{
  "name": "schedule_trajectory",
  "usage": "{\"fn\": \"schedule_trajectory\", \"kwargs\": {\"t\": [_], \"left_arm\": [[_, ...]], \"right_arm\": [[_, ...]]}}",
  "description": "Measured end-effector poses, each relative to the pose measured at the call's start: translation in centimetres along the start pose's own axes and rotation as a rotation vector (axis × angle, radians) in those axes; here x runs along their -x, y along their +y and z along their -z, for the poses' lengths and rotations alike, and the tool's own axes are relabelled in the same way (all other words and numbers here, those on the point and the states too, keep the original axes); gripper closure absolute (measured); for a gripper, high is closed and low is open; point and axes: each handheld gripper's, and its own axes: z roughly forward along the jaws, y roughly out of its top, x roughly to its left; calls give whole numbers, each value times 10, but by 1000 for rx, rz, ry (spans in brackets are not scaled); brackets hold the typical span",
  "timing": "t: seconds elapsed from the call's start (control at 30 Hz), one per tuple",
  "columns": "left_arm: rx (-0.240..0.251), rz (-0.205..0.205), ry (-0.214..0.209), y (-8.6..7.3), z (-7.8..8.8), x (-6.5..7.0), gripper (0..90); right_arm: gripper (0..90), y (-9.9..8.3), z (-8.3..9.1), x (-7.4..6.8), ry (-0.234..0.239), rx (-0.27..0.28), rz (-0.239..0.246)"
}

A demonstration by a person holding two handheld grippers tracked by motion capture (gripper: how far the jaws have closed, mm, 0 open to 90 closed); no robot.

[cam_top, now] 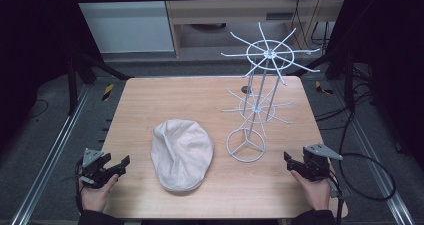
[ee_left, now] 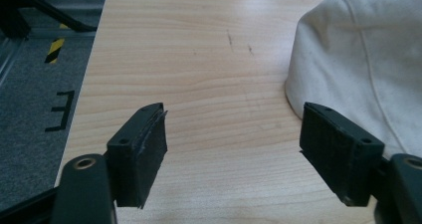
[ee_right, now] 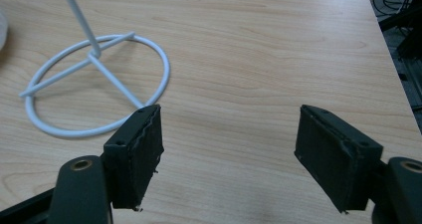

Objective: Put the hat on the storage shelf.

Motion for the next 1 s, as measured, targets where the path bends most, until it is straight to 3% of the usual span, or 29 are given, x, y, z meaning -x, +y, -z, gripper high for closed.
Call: {"fn": "schedule_trajectory", "kwargs": {"t": [0.17,0.27,0.67,1.0], "left_arm": [[21,0,-15,3,7,7,293],[34,2,-54,6,13,16,310],[35,-38,-153,15,18,49,345],[33,-86,-166,25,17,70,383]], "right_arm": [[275,0,3,-5,19,7,-1],[282,1,2,-10,37,-7,7],[287,0,2,-10,19,-3,6],[274,-3,-2,-8,6,-6,19]]}}
